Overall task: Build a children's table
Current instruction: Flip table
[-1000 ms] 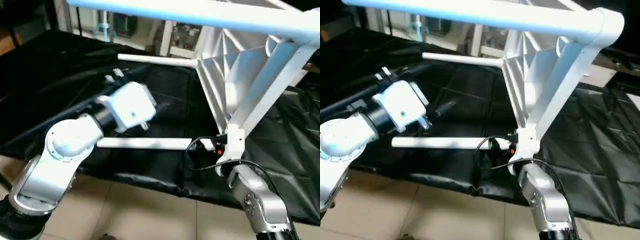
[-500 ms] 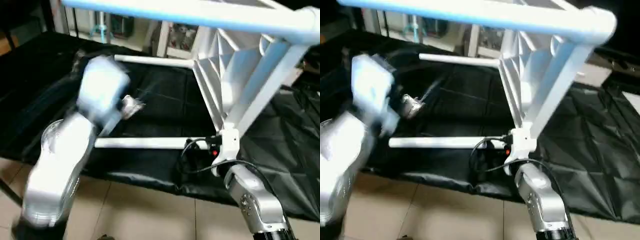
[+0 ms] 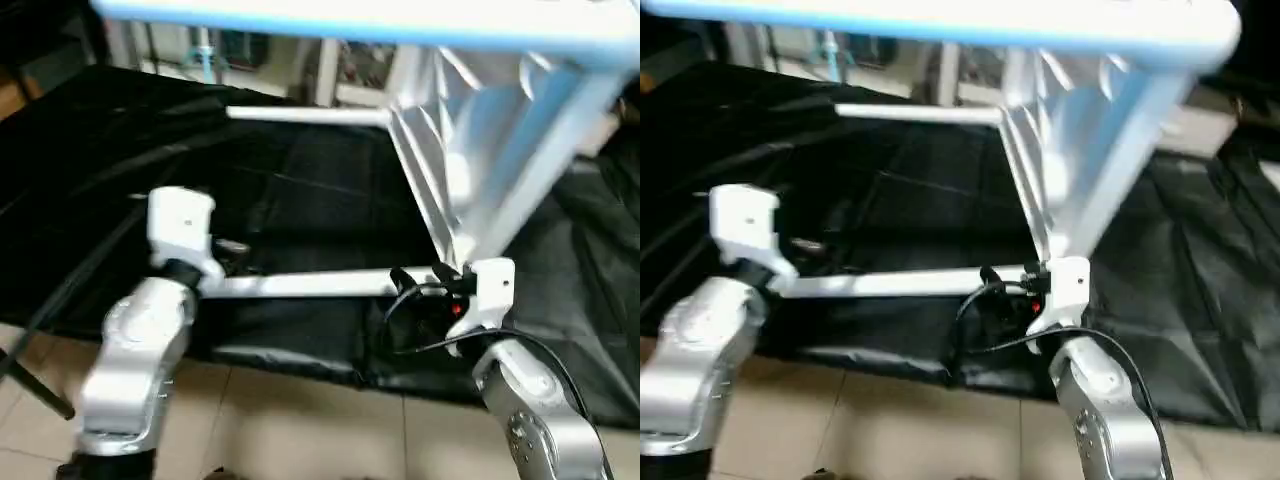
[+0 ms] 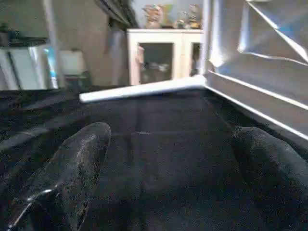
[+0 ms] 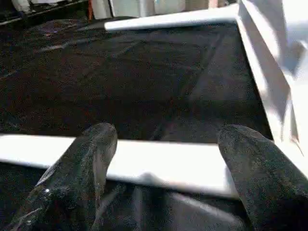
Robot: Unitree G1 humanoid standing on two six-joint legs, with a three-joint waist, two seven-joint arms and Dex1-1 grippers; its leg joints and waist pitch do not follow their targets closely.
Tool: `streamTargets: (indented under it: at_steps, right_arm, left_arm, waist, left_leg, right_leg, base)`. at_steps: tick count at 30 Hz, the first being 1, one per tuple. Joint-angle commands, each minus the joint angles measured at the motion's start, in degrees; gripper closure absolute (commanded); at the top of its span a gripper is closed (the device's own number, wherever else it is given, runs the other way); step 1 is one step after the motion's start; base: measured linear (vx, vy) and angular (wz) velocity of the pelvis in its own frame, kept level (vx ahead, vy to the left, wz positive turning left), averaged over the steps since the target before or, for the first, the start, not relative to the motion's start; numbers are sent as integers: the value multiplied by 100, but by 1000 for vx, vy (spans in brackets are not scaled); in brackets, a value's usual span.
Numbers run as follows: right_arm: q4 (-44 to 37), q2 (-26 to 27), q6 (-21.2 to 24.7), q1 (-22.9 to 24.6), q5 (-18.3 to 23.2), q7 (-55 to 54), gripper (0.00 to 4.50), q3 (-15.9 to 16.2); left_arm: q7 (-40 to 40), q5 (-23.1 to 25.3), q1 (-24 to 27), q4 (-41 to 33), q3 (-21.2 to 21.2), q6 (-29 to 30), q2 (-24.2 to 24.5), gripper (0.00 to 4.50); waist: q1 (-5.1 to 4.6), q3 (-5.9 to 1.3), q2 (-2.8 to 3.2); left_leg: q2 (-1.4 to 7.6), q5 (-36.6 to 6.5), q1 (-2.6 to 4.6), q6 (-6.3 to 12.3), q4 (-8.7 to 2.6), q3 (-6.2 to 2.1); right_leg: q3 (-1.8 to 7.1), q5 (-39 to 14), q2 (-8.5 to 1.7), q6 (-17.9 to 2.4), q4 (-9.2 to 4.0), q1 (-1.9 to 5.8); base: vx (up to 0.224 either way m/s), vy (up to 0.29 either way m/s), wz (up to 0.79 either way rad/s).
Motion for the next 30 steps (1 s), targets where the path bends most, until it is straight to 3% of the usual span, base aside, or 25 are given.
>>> streamTargets:
  at_steps: [1, 2, 3, 4, 5, 6, 7, 8, 9, 10, 11, 12, 13, 14, 15, 18, 19, 20, 22, 25, 26, 27, 28, 29, 30]
  right_arm:
    - [-133, 18, 28, 97, 10, -55, 77, -25]
    - [-140, 52, 13, 107, -8, -83, 77, 6]
    - [-141, 68, 3, 105, -15, -101, 77, 10]
    - [-144, 101, -16, 102, -26, -138, 77, 16]
    - [-158, 120, -25, 102, -32, -163, 77, 2]
    - [-158, 120, -25, 102, -32, -163, 77, 2]
    - [-178, 128, -30, 118, -44, -181, 77, -32]
    - [-185, 125, -30, 125, -45, -185, 77, -53]
    - [-185, 120, -30, 127, -48, -190, 77, -64]
    - [-181, 116, -31, 129, -54, -200, 77, -81]
    - [-139, 119, -44, 112, -81, -250, 77, -125]
    - [-116, 122, -53, 101, -96, -276, 77, -142]
    - [-80, 132, -79, 74, -104, -305, 77, -176]
    - [-53, 142, -74, 42, -121, -342, 77, -198]
    - [-38, 156, -71, 27, -100, -341, 77, -210]
    - [19, 217, -55, -34, -11, -331, 77, -259]
    - [53, 227, -57, -81, 0, -311, 77, -249]
    - [62, 213, -28, -127, 23, -282, 77, -245]
    - [62, 213, -28, -127, 23, -282, 77, -245]
    - [163, 155, -20, -241, -5, -289, 77, -284]
    - [200, 141, -50, -264, -19, -291, 77, -306]
    - [200, 141, -50, -264, -19, -291, 77, -306]
    - [227, 137, -73, -301, -37, -312, 77, -349]
    - [229, 136, -66, -316, -34, -319, 77, -366]
    - [226, 139, -46, -333, -29, -323, 77, -394]
  left_arm:
    - [-60, -16, -39, -13, 3, 43, 30, 0]
    - [-84, -31, -54, -11, 28, 51, 39, 0]
    - [-83, -20, -66, 17, 17, 61, 49, 0]
    - [-77, 3, -87, 78, -10, 75, 69, 0]
    - [-12, -32, -91, 140, 22, 12, 7, 0]
    - [-12, -32, -91, 140, 22, 12, 7, 0]
    - [105, -129, -53, 175, 127, -99, -134, 0]
    - [155, -168, -31, 172, 172, -130, -196, 0]
    - [169, -172, -18, 166, 182, -140, -209, 0]
    - [189, -171, 2, 157, 195, -162, -225, 0]
    - [244, -114, 58, 131, 214, -283, -237, 0]
    - [277, -83, 84, 115, 224, -343, -244, 0]
    - [328, -47, 119, 74, 248, -412, -256, 0]
    - [322, -68, 141, 30, 283, -450, -266, 0]
    - [328, -73, 140, 18, 294, -441, -269, 0]
    - [349, -99, 131, -24, 335, -395, -274, 0]
    - [326, -76, 86, 1, 317, -397, -256, 0]
    - [332, -31, 29, 25, 278, -394, -258, 0]
    - [332, -31, 29, 25, 278, -394, -258, 0]
    - [327, 13, -41, 78, 149, -493, -262, 0]
    - [367, 27, -23, 65, 123, -444, -284, 0]
    - [367, 27, -23, 65, 123, -444, -284, 0]
    - [416, 50, 18, 37, 119, -467, -328, 0]
    - [432, 67, 34, 19, 118, -477, -335, 0]
    - [450, 94, 52, -11, 114, -489, -341, 0]
  waist:
    - [20, -441, 169]
    - [16, -460, 187]
    - [-65, -359, 280]
    - [-140, -233, 445]
    - [-26, -94, 632]
    - [233, 51, 475]
    - [623, -26, 584]
    - [495, -88, 403]
    - [371, -12, 29]
    - [479, -31, 167]
    - [599, -2, 138]
    - [598, -21, 118]
    - [605, -86, 239]
    - [491, -109, 331]
    - [441, -107, 379]
    - [345, -102, 357]
    - [299, -122, 333]
    - [289, -65, 263]
    - [305, -73, 188]
    - [280, -173, 86]
    - [363, -205, -108]
    - [363, -246, 46]
    - [265, -269, 118]
    - [128, -313, 108]
    - [62, -295, 116]
  left_leg:
    - [-107, 550, -47, 1392, -171, 69]
    - [-56, 31, 13, 1318, -173, 62]
    - [50, -1279, 101, 1027, -265, 36]
    - [283, -2731, 256, 603, -494, -99]
    - [831, -4486, -84, 145, -1327, -260]
    - [751, -4980, -378, -118, -1404, 0]
    - [547, -5180, -276, -114, -1313, 396]
    - [574, -4549, -131, -115, -1076, 401]
    - [80, -2617, 622, -426, 573, 217]
    - [-119, -673, 74, -36, 711, -271]
    - [-18, -670, 114, -171, 323, -281]
    - [55, -846, 199, -280, 56, -271]
    - [154, -1185, 564, -346, -200, -190]
    - [266, -1992, 676, -365, -401, -202]
    - [273, -2143, 629, -414, -463, -198]
    - [279, -2146, 504, -485, -666, -211]
    - [326, -2005, 681, -675, -567, -39]
    - [254, -2346, 832, -987, -474, 139]
    - [152, -2453, 819, -1048, -432, 246]
    - [67, -2118, 631, -611, -370, 356]
    - [-33, -1553, 168, 61, -384, 132]
    - [38, -1137, 164, 286, -378, 38]
    - [104, -731, 286, 620, -486, -26]
    - [96, -446, 477, 832, -559, 11]
    - [103, -379, 547, 924, -573, 7]
  right_leg:
    - [-3, 502, -217, -1094, -613, 226]
    - [-51, -369, -232, -1016, -685, 228]
    - [-198, -2334, -204, -610, -871, 205]
    - [-426, -3450, -123, -74, -839, 226]
    - [-396, -2741, -9, 138, 571, 702]
    - [-402, -2280, 31, -22, 1041, 744]
    - [-237, -2339, 52, -81, 1233, 743]
    - [214, -3042, -99, 79, 1204, 802]
    - [621, -6678, -913, 560, -630, -84]
    - [1081, -6681, -976, 345, -598, 433]
    - [873, -5742, -846, 317, -430, 590]
    - [784, -4907, -682, 158, -280, 592]
    - [556, -3103, -339, -194, -102, 407]
    - [510, -2546, -280, -420, -79, 409]
    - [501, -2353, -301, -509, -85, 459]
    - [446, -2051, -416, -503, -210, 664]
    - [574, -2108, -350, -331, -363, 515]
    - [639, -2752, -196, -92, -493, 328]
    - [775, -3265, -165, 192, -486, 290]
    - [1099, -2939, -252, 226, -460, 440]
    - [1110, -2262, -581, 199, -431, 892]
    - [1133, -1935, -749, 67, -456, 893]
    - [925, -1238, -610, -253, -370, 721]
    - [642, -634, -315, -541, -245, 605]
    - [559, -510, -236, -608, -227, 532]
  base:
    - [-134, 4, 2]
    - [-152, 31, -1]
    - [-152, 31, -1]
    - [-146, 27, -11]
    - [-182, 8, -2]
    - [-182, 8, -2]
    - [-152, -41, 19]
    - [-25, -107, 13]
    - [-25, -107, 13]
    - [20, -52, 0]
    - [0, 0, 0]
    - [0, 0, 0]
    - [-153, -22, 43]
    - [-146, -11, 35]
    - [-146, -11, 35]
    - [-39, 70, -1]
    - [-29, 78, -10]
    - [0, 0, 0]
    - [-28, 84, -44]
    - [2, 132, -74]
    - [19, 143, -50]
    - [19, 143, -50]
    - [4, 159, -22]
    - [13, 85, -4]
    - [49, 156, -4]
